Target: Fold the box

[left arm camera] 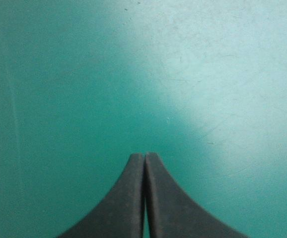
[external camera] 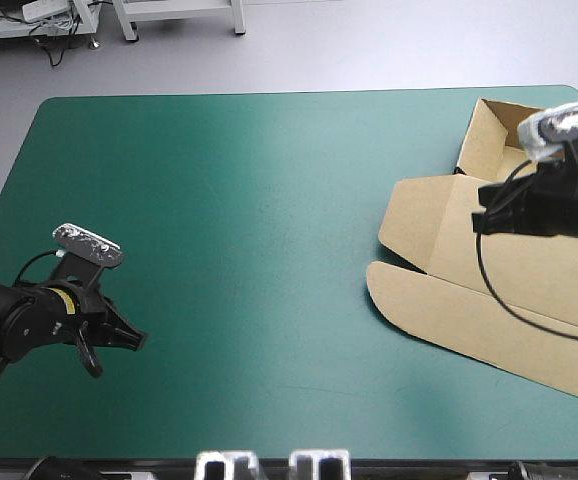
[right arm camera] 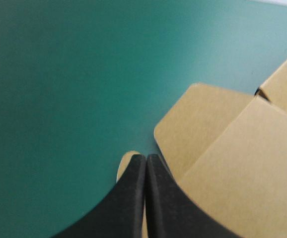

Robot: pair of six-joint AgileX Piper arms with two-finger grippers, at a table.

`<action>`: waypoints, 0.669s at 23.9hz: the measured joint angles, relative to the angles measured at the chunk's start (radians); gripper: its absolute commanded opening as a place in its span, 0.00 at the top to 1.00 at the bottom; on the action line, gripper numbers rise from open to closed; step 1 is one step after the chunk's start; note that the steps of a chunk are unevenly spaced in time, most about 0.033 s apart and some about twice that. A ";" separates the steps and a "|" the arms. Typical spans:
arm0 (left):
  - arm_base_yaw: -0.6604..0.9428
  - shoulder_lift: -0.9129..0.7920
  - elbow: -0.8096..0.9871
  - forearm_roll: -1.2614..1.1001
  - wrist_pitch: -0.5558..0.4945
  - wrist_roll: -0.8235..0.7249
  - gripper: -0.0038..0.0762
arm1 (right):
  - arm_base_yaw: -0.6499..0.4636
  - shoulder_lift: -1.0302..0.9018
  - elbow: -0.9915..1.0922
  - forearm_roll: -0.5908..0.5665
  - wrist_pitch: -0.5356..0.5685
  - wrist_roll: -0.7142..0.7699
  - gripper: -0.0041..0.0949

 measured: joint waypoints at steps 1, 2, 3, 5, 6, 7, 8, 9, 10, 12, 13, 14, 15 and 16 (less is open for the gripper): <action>0.000 0.000 0.000 -0.015 0.000 0.002 0.96 | 0.007 -0.028 0.057 -0.020 0.000 0.006 0.98; 0.000 0.000 0.000 -0.025 -0.001 0.006 0.96 | 0.009 -0.047 0.095 -0.041 0.000 0.011 0.98; 0.000 0.000 0.000 -0.036 -0.002 0.010 0.96 | 0.011 -0.072 0.132 -0.060 0.000 0.017 0.98; 0.000 0.000 0.000 -0.057 -0.009 0.014 0.96 | 0.011 -0.141 0.268 -0.130 0.000 0.039 0.98; 0.000 0.000 0.000 -0.063 -0.011 0.014 0.96 | 0.011 -0.169 0.309 -0.161 0.000 0.053 0.98; 0.000 0.000 0.000 -0.065 -0.012 0.014 0.96 | 0.011 -0.188 0.347 -0.180 0.000 0.062 0.98; 0.000 0.000 0.000 -0.066 -0.014 0.017 0.96 | 0.011 -0.232 0.413 -0.220 0.000 0.078 0.98; 0.000 0.000 0.000 -0.067 -0.015 0.018 0.96 | 0.011 -0.250 0.434 -0.235 0.000 0.085 0.98; 0.000 0.000 0.000 -0.069 -0.019 0.025 0.96 | 0.011 -0.292 0.477 -0.258 0.000 0.098 0.98; 0.000 0.000 0.010 -0.069 -0.035 0.028 0.96 | 0.011 -0.345 0.515 -0.290 0.000 0.105 0.98; 0.000 0.000 0.018 -0.071 -0.039 0.029 0.96 | 0.011 -0.360 0.522 -0.301 0.000 0.107 0.98; 0.000 0.000 0.031 -0.075 -0.047 0.029 0.96 | 0.011 -0.372 0.528 -0.313 0.000 0.110 0.98; 0.000 0.000 0.046 -0.086 -0.054 0.029 0.96 | 0.011 -0.382 0.532 -0.322 0.000 0.116 0.98; 0.000 0.000 0.061 -0.094 -0.059 0.029 0.96 | 0.011 -0.388 0.534 -0.329 0.000 0.123 0.98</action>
